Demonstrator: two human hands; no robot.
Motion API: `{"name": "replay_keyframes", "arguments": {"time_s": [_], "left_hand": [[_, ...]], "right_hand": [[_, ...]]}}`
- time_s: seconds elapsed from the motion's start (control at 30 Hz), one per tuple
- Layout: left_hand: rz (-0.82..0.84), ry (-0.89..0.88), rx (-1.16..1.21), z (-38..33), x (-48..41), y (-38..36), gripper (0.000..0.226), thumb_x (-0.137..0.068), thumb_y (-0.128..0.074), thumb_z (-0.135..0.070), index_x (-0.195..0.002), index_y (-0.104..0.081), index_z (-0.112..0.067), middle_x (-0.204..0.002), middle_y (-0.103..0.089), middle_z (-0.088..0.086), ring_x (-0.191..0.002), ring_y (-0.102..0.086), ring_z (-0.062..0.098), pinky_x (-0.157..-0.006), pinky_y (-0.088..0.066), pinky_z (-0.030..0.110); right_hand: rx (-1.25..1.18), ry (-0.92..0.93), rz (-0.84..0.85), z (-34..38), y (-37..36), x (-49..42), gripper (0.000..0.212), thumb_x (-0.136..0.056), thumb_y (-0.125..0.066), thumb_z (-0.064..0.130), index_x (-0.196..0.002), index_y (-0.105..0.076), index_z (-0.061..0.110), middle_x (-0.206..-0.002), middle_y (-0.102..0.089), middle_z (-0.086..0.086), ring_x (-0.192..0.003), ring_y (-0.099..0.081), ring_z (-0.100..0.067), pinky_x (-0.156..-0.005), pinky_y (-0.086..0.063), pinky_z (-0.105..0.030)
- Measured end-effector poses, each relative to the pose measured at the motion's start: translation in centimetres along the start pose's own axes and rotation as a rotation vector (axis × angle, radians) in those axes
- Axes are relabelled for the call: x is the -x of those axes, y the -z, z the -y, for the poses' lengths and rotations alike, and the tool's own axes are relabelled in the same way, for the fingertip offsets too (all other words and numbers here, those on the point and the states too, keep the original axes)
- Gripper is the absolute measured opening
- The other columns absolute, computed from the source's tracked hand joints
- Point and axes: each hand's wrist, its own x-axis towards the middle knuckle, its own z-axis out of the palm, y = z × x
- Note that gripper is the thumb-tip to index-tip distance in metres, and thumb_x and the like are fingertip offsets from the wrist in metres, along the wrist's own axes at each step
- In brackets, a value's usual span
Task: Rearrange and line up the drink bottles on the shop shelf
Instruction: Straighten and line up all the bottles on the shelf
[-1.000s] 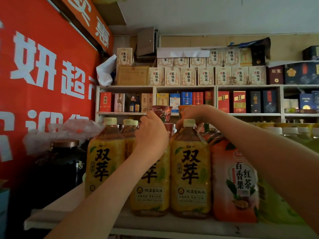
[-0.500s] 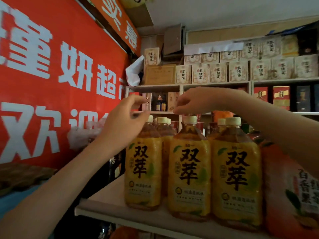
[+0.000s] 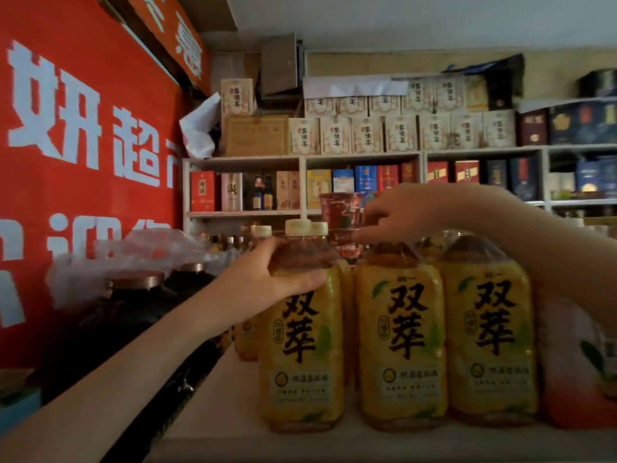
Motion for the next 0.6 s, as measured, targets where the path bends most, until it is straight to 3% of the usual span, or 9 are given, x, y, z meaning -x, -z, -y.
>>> {"name": "replay_keyframes", "arguments": {"time_s": [0.1, 0.13, 0.23, 0.37, 0.43, 0.5, 0.6], "left_hand": [[-0.076, -0.048, 0.088, 0.1, -0.6, -1.0, 0.066, -0.044, -0.056, -0.091, -0.096, -0.055, -0.050, -0.092, -0.064, -0.034, -0.086, -0.060, -0.010, -0.073, -0.043, 0.015], [-0.104, -0.057, 0.103, 0.0, -0.8, -1.2, 0.059, -0.048, -0.052, -0.090, -0.092, -0.056, -0.050, -0.088, -0.063, -0.037, -0.082, -0.061, -0.011, -0.070, -0.042, 0.014], [-0.165, -0.061, 0.102, -0.6, -1.6, -1.8, 0.046, -0.059, -0.049, -0.081, -0.087, -0.056, -0.046, -0.083, -0.069, -0.023, -0.081, -0.063, -0.004, -0.069, -0.044, 0.017], [-0.230, -0.075, 0.070, -1.0, -2.4, -1.6, 0.032, -0.075, -0.058, -0.063, -0.093, -0.053, -0.037, -0.087, -0.064, -0.017, -0.081, -0.062, 0.002, -0.066, -0.046, 0.021], [-0.261, -0.143, -0.007, -1.2, -2.6, -1.3, 0.035, -0.078, -0.062, -0.055, -0.103, -0.050, -0.034, -0.089, -0.059, -0.017, -0.079, -0.059, -0.001, -0.061, -0.045, 0.018], [-0.294, -0.229, -0.074, -1.7, -3.0, -1.1, 0.042, -0.078, -0.062, -0.051, -0.111, -0.047, -0.031, -0.093, -0.054, -0.020, -0.078, -0.055, -0.005, -0.057, -0.039, 0.009], [-0.299, -0.352, -0.121, -2.5, -4.0, -0.3, 0.048, -0.079, -0.061, -0.048, -0.121, -0.050, -0.026, -0.110, -0.055, -0.013, -0.094, -0.053, -0.001, -0.070, -0.038, 0.010]], "right_hand": [[0.040, -0.059, -0.047, -0.8, -0.9, 0.8, 0.062, -0.085, -0.037, 0.068, -0.112, -0.058, 0.016, -0.112, -0.057, 0.001, -0.099, -0.057, -0.018, -0.083, -0.047, -0.030], [-0.009, -0.061, -0.077, -1.0, -1.2, 0.9, 0.062, -0.085, -0.038, 0.067, -0.114, -0.058, 0.015, -0.112, -0.058, 0.001, -0.098, -0.057, -0.018, -0.081, -0.047, -0.029], [-0.126, -0.067, -0.145, -1.5, -1.8, 1.0, 0.049, -0.088, -0.044, 0.060, -0.099, -0.062, 0.016, -0.090, -0.061, 0.004, -0.077, -0.058, -0.008, -0.060, -0.043, -0.020], [-0.273, -0.090, -0.225, -1.9, -2.5, 0.2, 0.042, -0.089, -0.052, 0.043, -0.085, -0.062, 0.003, -0.073, -0.057, 0.001, -0.057, -0.050, -0.009, -0.048, -0.043, -0.015], [-0.306, -0.093, -0.223, -2.0, -2.8, -0.3, 0.041, -0.090, -0.053, 0.037, -0.077, -0.060, -0.001, -0.066, -0.051, -0.002, -0.052, -0.044, -0.010, -0.041, -0.039, -0.010], [-0.300, -0.111, -0.217, -2.2, -2.8, -0.7, 0.039, -0.090, -0.053, 0.036, -0.065, -0.053, 0.006, -0.060, -0.046, 0.000, -0.047, -0.039, -0.009, -0.037, -0.034, -0.009], [-0.292, -0.141, -0.231, -2.8, -2.4, -1.3, 0.041, -0.090, -0.053, 0.035, -0.058, -0.044, 0.011, -0.054, -0.040, 0.003, -0.043, -0.034, -0.008, -0.040, -0.032, -0.014]]}}
